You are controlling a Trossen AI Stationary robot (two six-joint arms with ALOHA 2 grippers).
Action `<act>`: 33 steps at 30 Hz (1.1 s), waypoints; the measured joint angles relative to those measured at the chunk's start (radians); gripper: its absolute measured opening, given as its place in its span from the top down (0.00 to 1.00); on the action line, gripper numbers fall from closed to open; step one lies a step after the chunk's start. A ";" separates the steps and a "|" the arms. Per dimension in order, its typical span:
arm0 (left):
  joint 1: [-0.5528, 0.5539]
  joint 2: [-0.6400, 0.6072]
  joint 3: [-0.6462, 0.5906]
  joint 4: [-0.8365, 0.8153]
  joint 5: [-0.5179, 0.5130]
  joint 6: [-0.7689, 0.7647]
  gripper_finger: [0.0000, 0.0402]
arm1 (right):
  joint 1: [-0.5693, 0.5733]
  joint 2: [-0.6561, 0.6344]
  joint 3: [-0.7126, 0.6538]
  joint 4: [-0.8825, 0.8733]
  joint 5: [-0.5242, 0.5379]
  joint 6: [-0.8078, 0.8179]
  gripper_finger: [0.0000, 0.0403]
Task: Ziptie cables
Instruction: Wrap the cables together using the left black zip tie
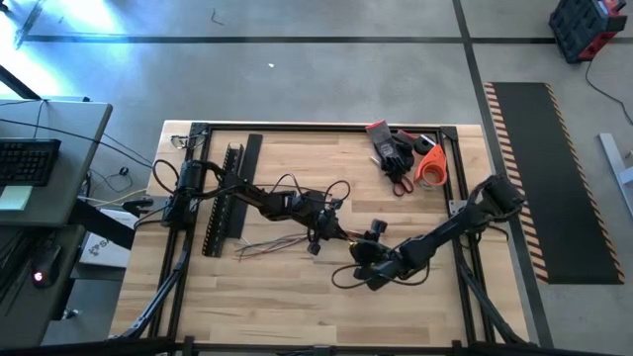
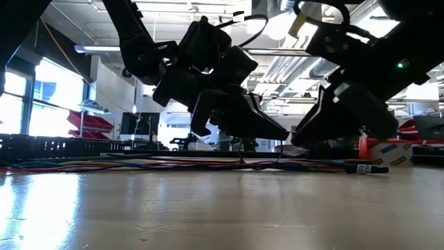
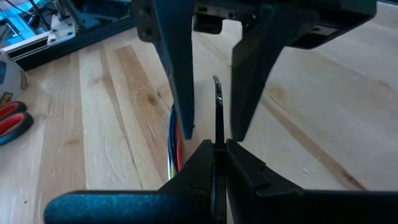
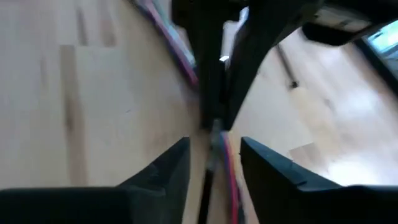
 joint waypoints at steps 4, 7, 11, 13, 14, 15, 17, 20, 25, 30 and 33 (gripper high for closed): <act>0.000 0.000 0.000 0.001 0.000 0.000 0.99 | 0.000 0.000 0.000 0.002 0.016 -0.002 0.82; 0.000 0.000 0.000 0.001 -0.002 -0.003 0.99 | 0.000 0.000 0.000 0.001 0.015 -0.002 0.92; 0.000 0.000 0.000 0.000 -0.004 -0.008 0.99 | 0.000 0.000 0.000 -0.013 -0.004 0.012 0.98; 0.000 0.000 0.000 0.001 -0.013 -0.008 0.99 | 0.003 0.000 0.000 -0.028 -0.007 0.048 0.99; 0.000 0.000 0.000 0.000 -0.018 -0.008 0.99 | 0.008 0.000 0.000 -0.040 -0.013 0.064 0.99; 0.001 0.000 0.000 -0.001 -0.022 -0.008 0.99 | 0.016 0.000 0.000 -0.053 -0.022 0.090 0.99; 0.003 0.000 -0.001 -0.004 -0.026 -0.001 0.99 | 0.038 0.000 0.000 -0.079 -0.034 0.174 0.99; 0.012 0.000 -0.001 -0.001 -0.026 0.009 0.99 | 0.089 -0.006 0.000 -0.146 -0.042 0.327 1.00; 0.031 0.000 -0.001 -0.016 -0.032 0.023 0.99 | 0.201 -0.021 0.000 -0.273 -0.057 0.622 1.00; 0.048 -0.001 -0.001 -0.060 -0.031 0.024 0.99 | 0.325 -0.035 0.000 -0.392 -0.070 0.905 1.00; 0.053 -0.001 -0.001 -0.092 -0.027 0.026 0.99 | 0.390 -0.042 0.007 -0.515 -0.121 1.071 1.00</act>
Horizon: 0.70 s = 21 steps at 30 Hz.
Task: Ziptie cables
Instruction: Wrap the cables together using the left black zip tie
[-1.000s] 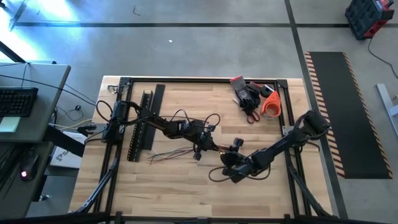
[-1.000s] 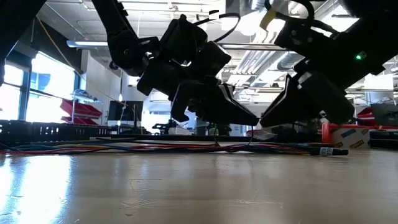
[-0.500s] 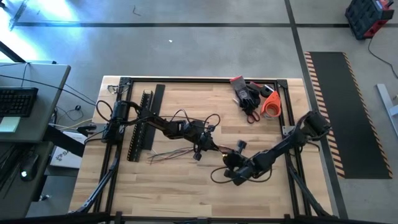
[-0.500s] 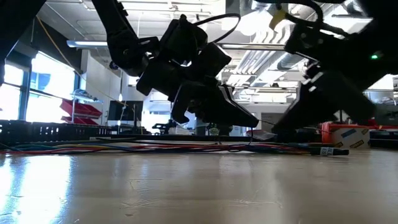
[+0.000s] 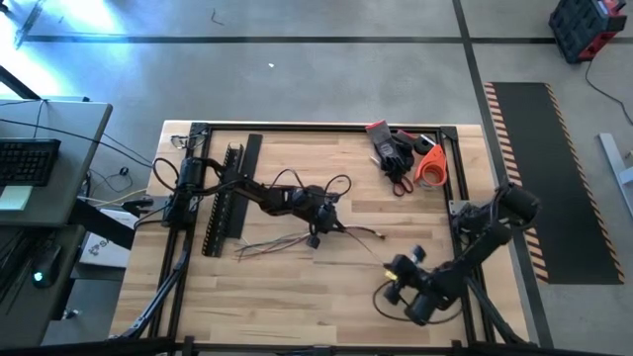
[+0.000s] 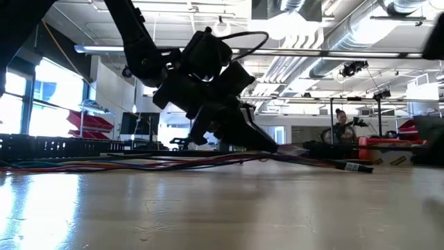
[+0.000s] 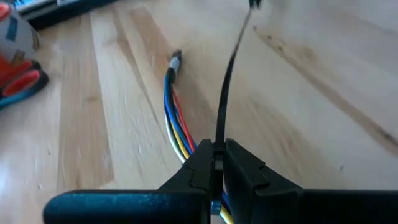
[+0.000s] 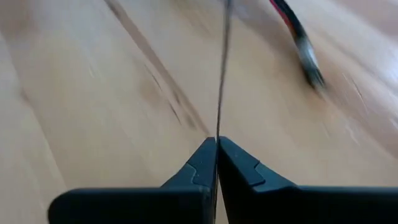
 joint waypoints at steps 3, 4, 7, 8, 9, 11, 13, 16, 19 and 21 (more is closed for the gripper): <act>0.001 0.000 -0.002 -0.032 -0.004 0.004 0.99 | 0.055 0.000 0.035 -0.167 -0.097 0.144 1.00; 0.001 0.000 -0.007 -0.030 -0.009 0.010 0.99 | 0.071 0.000 0.050 -0.222 -0.132 0.182 1.00; 0.001 0.000 -0.015 -0.031 -0.016 0.018 0.99 | 0.109 0.000 0.088 -0.361 -0.206 0.277 1.00; 0.001 0.000 -0.017 -0.031 -0.017 0.017 0.99 | 0.116 0.000 0.100 -0.387 -0.207 0.293 1.00; 0.001 0.000 -0.017 -0.030 -0.017 0.017 0.99 | 0.121 0.000 0.112 -0.394 -0.195 0.290 1.00; 0.001 0.000 -0.017 -0.029 -0.017 0.018 0.99 | 0.123 -0.002 0.141 -0.373 -0.127 0.234 1.00; 0.001 0.000 -0.017 -0.028 -0.017 0.018 0.99 | 0.113 -0.015 0.170 -0.337 -0.013 0.131 1.00; 0.001 0.000 -0.017 -0.028 -0.016 0.017 0.99 | 0.065 -0.037 0.175 -0.242 0.157 -0.039 0.99; -0.001 0.000 -0.017 -0.027 -0.015 0.007 0.99 | -0.004 -0.046 0.107 -0.017 0.198 -0.264 0.94; -0.001 0.000 -0.017 -0.027 -0.015 -0.003 0.99 | -0.052 -0.042 0.032 0.187 0.212 -0.430 0.89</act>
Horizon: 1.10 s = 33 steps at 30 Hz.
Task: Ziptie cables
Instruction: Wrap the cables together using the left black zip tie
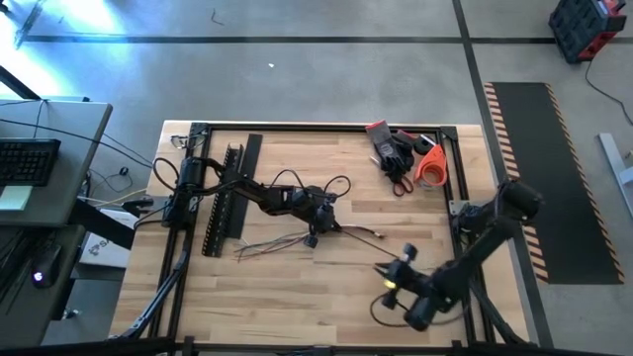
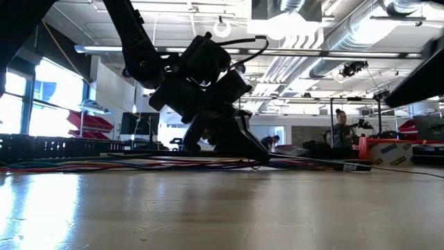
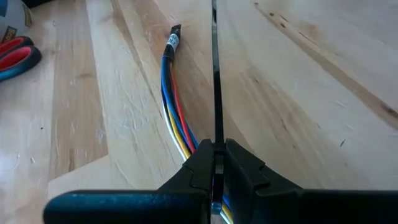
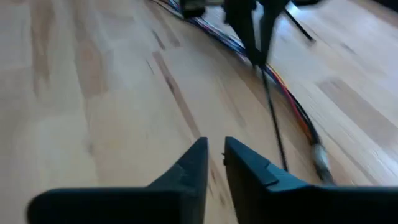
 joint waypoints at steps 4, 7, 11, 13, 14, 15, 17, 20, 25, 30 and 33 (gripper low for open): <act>-0.007 0.000 0.000 0.000 -0.009 -0.006 0.99 | -0.103 0.013 -0.159 0.460 0.005 -0.360 0.78; -0.014 0.000 0.000 0.003 -0.014 -0.007 0.99 | -0.192 0.013 -0.242 0.675 -0.005 -0.574 0.72; -0.025 0.000 0.000 0.005 -0.014 -0.007 0.99 | -0.303 0.013 -0.289 0.778 -0.071 -0.702 0.70; -0.028 0.000 0.000 0.010 -0.014 -0.007 0.99 | -0.349 0.014 -0.289 0.777 -0.154 -0.760 0.70; -0.029 0.000 0.000 0.014 -0.014 -0.010 0.99 | -0.369 0.016 -0.289 0.778 -0.200 -0.790 0.70; -0.031 0.000 0.000 0.019 -0.014 -0.015 0.99 | -0.386 0.019 -0.288 0.778 -0.237 -0.817 0.70; -0.032 0.000 0.000 0.028 -0.014 -0.017 0.99 | -0.415 0.019 -0.288 0.783 -0.276 -0.854 0.70; -0.032 0.000 0.000 0.043 -0.015 -0.018 0.99 | -0.446 0.019 -0.287 0.792 -0.295 -0.888 0.70; -0.031 0.000 0.000 0.053 -0.016 -0.032 0.99 | -0.474 0.019 -0.287 0.795 -0.312 -0.888 0.72; -0.031 0.000 0.000 0.055 -0.018 -0.041 0.99 | -0.475 0.019 -0.287 0.794 -0.295 -0.887 0.83; -0.031 0.000 0.000 0.062 -0.019 -0.074 0.99 | -0.475 0.019 -0.287 0.787 -0.296 -0.884 0.95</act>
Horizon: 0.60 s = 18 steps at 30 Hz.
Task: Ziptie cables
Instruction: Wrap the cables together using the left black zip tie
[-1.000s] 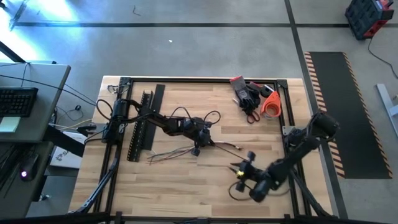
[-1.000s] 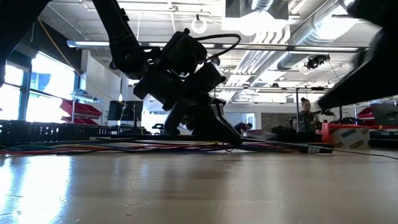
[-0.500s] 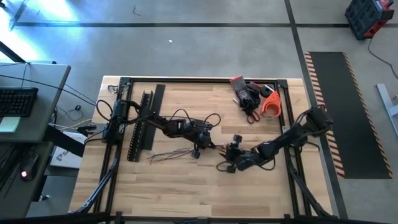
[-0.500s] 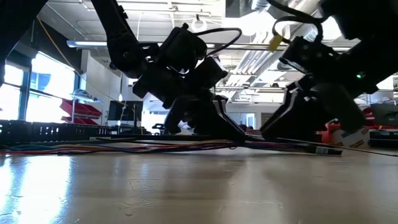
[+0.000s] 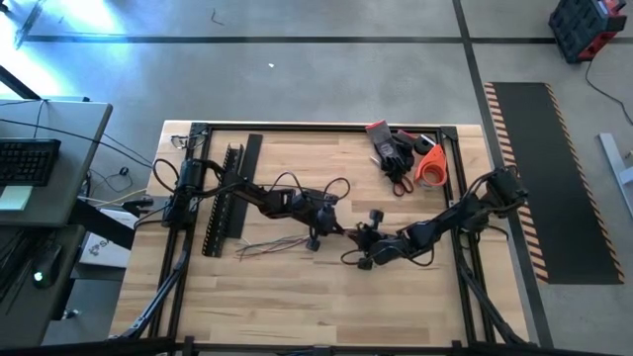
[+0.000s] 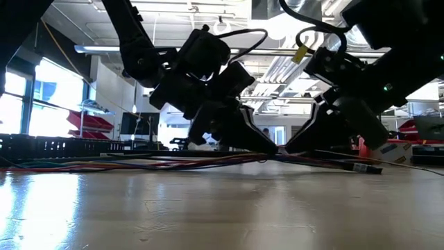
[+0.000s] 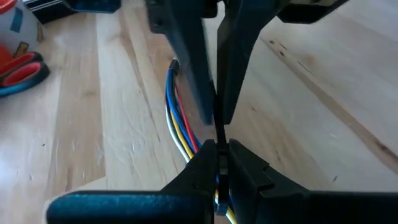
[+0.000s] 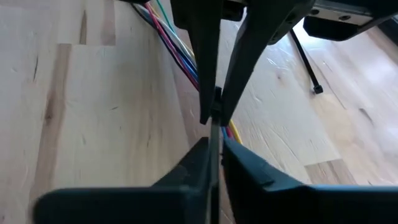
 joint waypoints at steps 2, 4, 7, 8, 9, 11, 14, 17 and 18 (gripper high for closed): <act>0.000 0.000 0.000 -0.001 -0.004 -0.017 0.99 | 0.000 0.000 0.000 -0.001 0.003 0.002 0.98; 0.000 0.000 0.000 -0.001 -0.011 -0.038 0.99 | 0.003 0.000 0.000 -0.003 0.010 0.021 0.99; -0.001 0.000 0.000 -0.001 -0.042 -0.048 0.99 | 0.011 0.000 0.000 -0.015 0.012 0.068 0.99; -0.001 0.000 0.000 -0.004 -0.053 -0.049 0.99 | 0.015 0.000 0.000 -0.023 0.015 0.093 1.00; -0.001 0.000 0.000 -0.004 -0.052 -0.050 0.99 | 0.023 0.000 0.000 -0.036 0.017 0.123 1.00; -0.001 0.000 0.000 -0.008 -0.052 -0.055 0.99 | 0.045 0.000 0.000 -0.067 0.028 0.200 1.00; 0.000 0.001 0.000 -0.011 -0.052 -0.055 0.99 | 0.098 0.000 0.002 -0.139 0.064 0.341 1.00; 0.000 0.001 0.000 -0.011 -0.052 -0.055 0.99 | 0.163 0.000 0.002 -0.222 0.091 0.489 1.00; 0.000 0.001 0.000 -0.013 -0.052 -0.055 0.99 | 0.185 0.000 0.002 -0.250 0.100 0.540 1.00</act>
